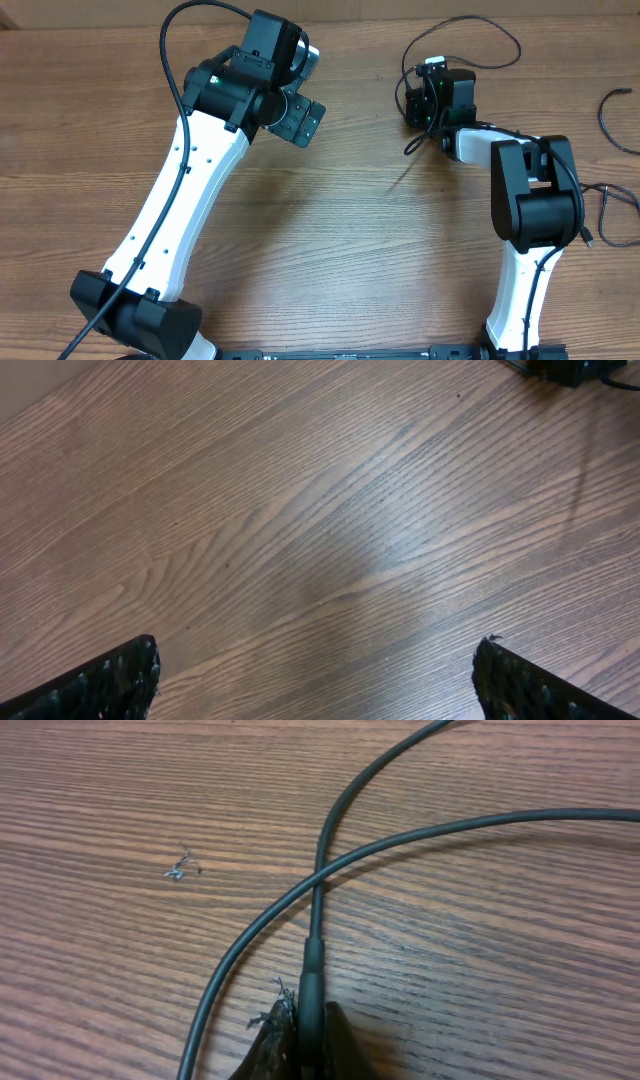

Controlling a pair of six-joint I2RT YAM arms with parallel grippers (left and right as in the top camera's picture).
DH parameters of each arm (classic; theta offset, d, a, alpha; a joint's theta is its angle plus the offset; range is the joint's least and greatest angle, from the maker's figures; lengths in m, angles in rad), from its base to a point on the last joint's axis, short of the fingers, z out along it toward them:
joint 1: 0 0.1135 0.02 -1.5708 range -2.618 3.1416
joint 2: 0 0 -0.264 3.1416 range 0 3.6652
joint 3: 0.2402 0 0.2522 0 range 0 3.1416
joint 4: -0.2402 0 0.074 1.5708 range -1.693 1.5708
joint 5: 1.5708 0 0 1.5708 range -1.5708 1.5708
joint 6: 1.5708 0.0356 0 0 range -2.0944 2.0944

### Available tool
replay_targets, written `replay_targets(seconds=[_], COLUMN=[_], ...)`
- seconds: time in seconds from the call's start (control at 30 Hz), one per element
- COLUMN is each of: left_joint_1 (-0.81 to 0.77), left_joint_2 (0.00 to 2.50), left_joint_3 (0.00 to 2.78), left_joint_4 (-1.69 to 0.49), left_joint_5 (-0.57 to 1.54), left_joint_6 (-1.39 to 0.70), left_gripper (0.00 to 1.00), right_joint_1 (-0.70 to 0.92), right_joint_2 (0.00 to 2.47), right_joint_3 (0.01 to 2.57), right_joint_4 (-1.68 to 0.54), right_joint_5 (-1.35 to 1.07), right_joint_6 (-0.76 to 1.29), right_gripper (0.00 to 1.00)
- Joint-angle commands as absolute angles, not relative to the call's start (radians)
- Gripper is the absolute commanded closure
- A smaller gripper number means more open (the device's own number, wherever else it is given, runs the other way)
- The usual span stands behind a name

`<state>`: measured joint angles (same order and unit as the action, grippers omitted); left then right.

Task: Untangle cables
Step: 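Pull the grasped cable rightward toward the table's right edge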

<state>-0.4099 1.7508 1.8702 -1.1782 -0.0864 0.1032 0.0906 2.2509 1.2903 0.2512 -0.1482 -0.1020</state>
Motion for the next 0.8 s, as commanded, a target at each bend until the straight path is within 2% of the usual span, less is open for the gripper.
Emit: replay_targets(seconds=[0.0,0.23,0.5,0.77], left_joint_1=[-0.406,-0.406,-0.406,-0.406], left_joint_2=[1.754,1.754,1.754,1.754], left_joint_3=[1.868,1.868,1.868,1.868], left_joint_4=[-1.174,-1.174,-1.174,-1.174], left_joint_5=[-0.077,-0.077,-0.077,-0.077], left_joint_6=[0.089,0.089,0.089,0.089], left_gripper=[0.0,0.0,0.0,0.0], right_joint_1=[0.072,-0.047,-0.261,-0.431], right_joint_2=[2.218,2.151,2.091,1.964], right_joint_3=[1.311,1.311,1.311,1.311], right_joint_4=[0.252,0.22,0.127,0.091], right_joint_5=[-0.009,0.185,0.168,0.153], right_joint_6=[-0.106,-0.106,-0.017,-0.015], right_gripper=[0.96,0.96,0.96,0.96])
